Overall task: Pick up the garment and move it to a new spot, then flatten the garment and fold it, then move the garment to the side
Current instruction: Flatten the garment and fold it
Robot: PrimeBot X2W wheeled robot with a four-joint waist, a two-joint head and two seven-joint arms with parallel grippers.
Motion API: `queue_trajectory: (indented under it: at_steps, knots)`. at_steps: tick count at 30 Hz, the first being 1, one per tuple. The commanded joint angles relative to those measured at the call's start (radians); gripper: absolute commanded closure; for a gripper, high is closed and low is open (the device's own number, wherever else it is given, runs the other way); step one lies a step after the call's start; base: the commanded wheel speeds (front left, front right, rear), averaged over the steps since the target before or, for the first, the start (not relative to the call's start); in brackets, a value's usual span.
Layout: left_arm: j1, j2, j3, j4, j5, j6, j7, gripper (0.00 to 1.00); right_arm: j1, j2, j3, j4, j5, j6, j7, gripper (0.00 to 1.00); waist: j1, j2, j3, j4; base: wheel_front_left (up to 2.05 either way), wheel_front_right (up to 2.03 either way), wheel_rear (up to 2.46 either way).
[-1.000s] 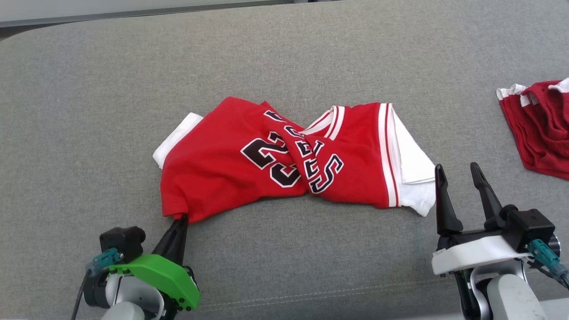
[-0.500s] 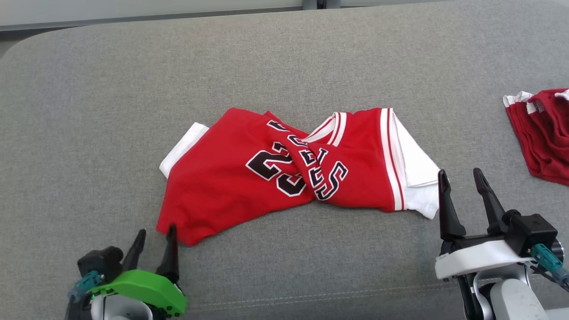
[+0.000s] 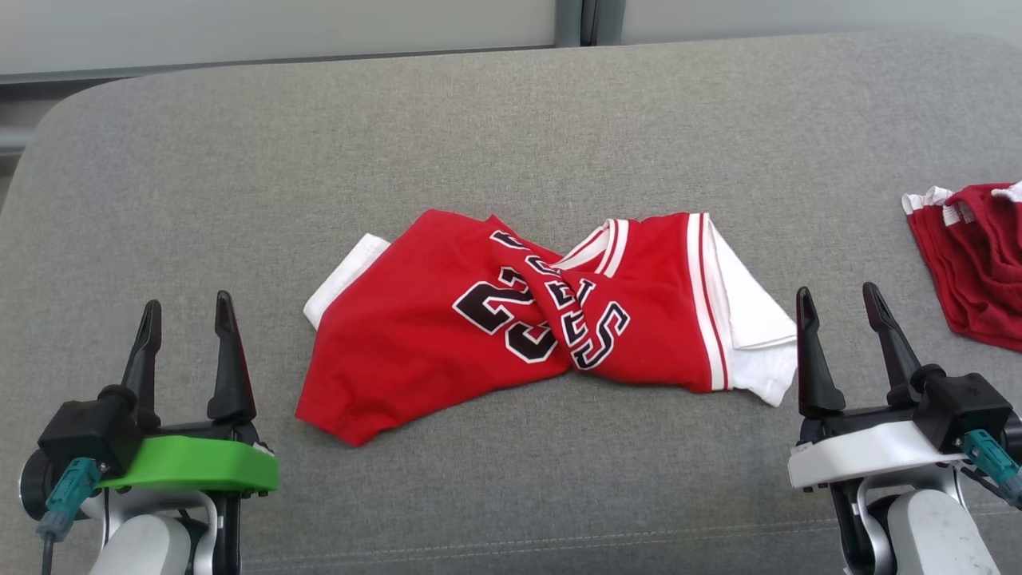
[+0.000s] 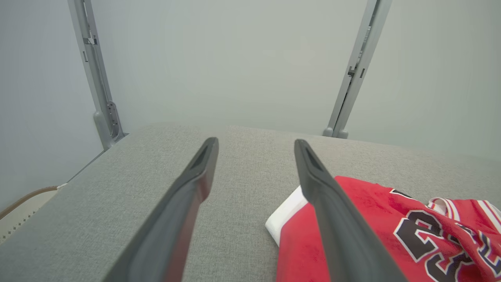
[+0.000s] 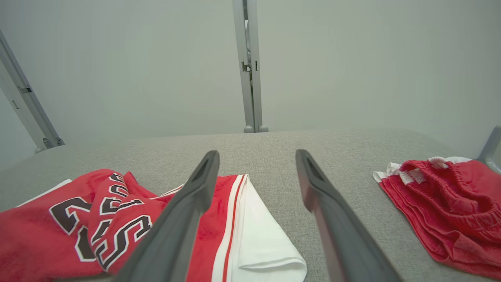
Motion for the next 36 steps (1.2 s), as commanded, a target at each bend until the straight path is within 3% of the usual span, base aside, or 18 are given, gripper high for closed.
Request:
queue_trajectory:
  at_steps: [1,12,36]
  knots:
    - [-0.010,0.009,0.001,-0.008,0.011,-0.004,-0.007,0.00,-0.008,-0.003,0.000,-0.002,-0.005,-0.001,-0.003,0.00,0.0000,0.0000,-0.013,0.000,0.00,0.00,0.00]
    - [0.061,0.020,-0.028,-0.016,0.070,-0.010,-0.006,0.00,0.049,-0.003,0.030,0.018,-0.021,-0.001,-0.003,0.00,0.0000,0.0000,-0.084,-0.020,0.00,0.00,0.00]
    - [0.139,0.009,-0.043,-0.036,0.040,0.011,0.008,0.00,0.119,-0.003,0.023,0.001,-0.002,-0.001,0.012,0.00,0.0000,0.0000,-0.138,-0.022,0.00,0.00,0.00]
